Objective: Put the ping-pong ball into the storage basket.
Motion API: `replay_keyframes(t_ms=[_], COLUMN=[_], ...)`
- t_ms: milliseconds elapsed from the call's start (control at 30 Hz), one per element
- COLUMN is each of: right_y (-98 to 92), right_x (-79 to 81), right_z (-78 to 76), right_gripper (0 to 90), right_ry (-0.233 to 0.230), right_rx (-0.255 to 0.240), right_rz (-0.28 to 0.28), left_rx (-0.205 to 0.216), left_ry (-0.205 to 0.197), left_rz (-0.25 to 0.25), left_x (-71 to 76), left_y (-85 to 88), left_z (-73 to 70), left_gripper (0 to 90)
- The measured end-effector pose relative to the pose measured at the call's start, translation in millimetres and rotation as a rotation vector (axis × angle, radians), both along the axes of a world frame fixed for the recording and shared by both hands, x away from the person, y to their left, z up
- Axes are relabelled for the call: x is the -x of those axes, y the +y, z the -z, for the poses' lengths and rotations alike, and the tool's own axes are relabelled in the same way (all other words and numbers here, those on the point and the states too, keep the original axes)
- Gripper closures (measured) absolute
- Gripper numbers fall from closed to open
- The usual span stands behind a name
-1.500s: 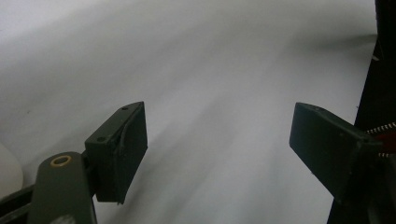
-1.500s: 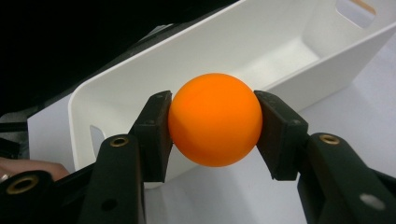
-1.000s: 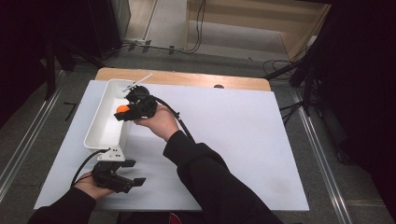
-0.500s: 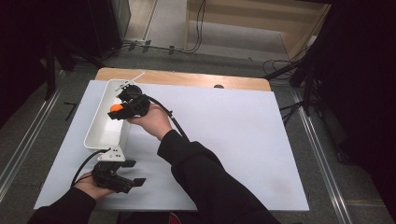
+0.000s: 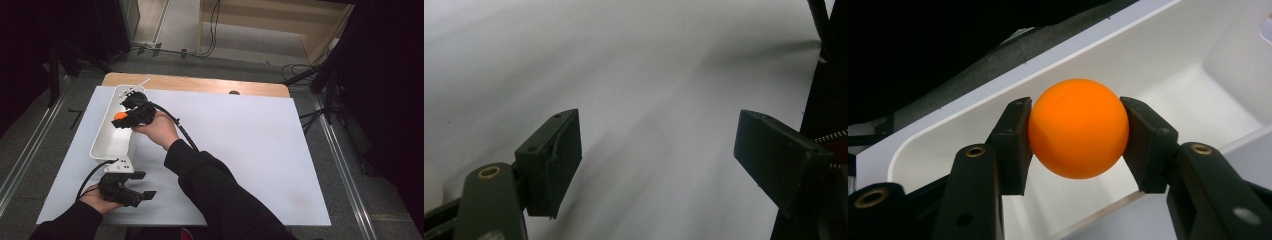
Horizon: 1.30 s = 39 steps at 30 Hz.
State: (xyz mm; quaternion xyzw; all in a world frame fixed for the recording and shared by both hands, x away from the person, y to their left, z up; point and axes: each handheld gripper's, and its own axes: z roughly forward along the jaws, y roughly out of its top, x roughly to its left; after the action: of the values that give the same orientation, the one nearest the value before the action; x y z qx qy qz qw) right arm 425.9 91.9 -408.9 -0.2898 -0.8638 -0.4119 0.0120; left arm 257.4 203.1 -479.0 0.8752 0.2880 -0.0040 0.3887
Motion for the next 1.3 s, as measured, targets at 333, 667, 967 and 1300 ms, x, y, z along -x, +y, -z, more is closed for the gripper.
replay_keyframes(t_ms=[333, 667, 967, 1300], right_y=[9.8, 14.5, 16.0, 10.4], right_x=[-1.1, -1.4, -0.9, -1.5], right_z=[5.3, 14.3, 16.7, 10.5], right_gripper=[47.9, 47.7, 47.5, 31.7], right_ry=[0.007, 0.007, 0.028, 0.028], right_rx=[-0.001, 0.011, 0.016, -0.009], right_rz=[-0.004, -0.013, -0.014, -0.026], left_rx=[-0.004, -0.005, -0.006, -0.011], left_ry=[0.000, 0.001, 0.001, 0.002], left_rz=[0.009, 0.009, 0.011, 0.011], left_x=[0.6, 0.7, 0.5, -0.6], left_y=[-1.2, -1.2, -1.0, -0.5], left_z=[-0.3, -0.3, -0.5, -0.2], left_gripper=[19.8, 19.8, 19.8, 19.8])
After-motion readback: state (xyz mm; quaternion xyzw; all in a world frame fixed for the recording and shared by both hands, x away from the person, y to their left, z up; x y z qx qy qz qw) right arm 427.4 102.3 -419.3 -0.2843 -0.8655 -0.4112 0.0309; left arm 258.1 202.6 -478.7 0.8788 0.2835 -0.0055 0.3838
